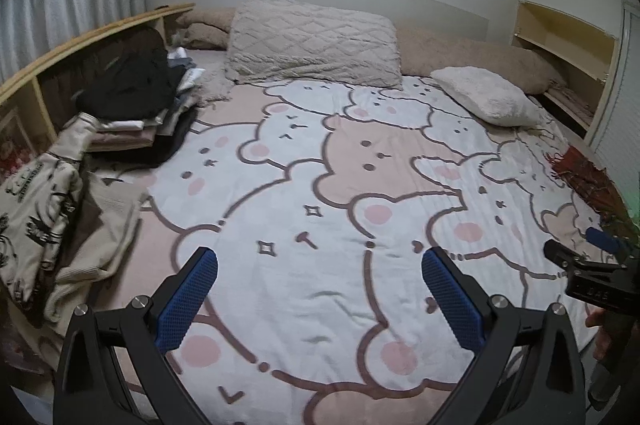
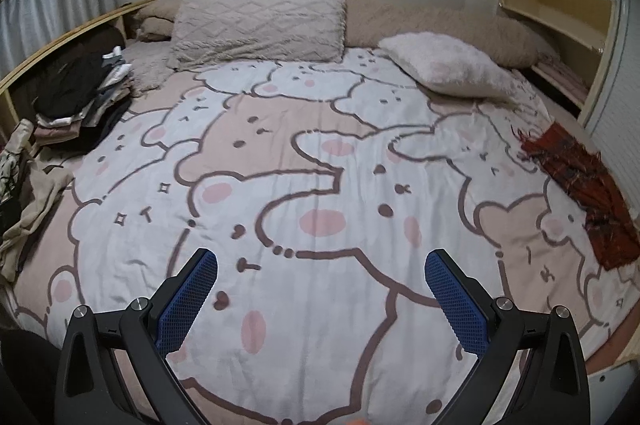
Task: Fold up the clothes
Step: 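Reach the right tool to the red plaid blanket and grasp its edge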
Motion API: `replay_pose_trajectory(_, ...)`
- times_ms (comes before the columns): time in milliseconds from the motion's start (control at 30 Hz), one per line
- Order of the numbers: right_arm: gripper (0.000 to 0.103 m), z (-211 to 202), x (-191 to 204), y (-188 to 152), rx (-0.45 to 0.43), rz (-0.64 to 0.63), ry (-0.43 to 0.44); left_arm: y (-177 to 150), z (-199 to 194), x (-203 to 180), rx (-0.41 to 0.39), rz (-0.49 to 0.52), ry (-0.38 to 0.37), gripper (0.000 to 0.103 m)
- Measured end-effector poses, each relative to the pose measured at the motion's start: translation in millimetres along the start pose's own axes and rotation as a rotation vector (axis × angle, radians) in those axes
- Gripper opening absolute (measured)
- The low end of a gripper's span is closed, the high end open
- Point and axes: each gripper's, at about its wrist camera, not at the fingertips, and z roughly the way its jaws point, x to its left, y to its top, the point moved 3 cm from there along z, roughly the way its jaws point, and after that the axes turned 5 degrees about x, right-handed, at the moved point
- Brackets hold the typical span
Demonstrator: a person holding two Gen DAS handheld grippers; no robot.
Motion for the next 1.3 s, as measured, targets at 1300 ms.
replay_pose_trajectory(1300,0.069,136,-480,-72,0.05,1.114,-0.808,-30,90,-44,0.208,0.069,0.01,0.103)
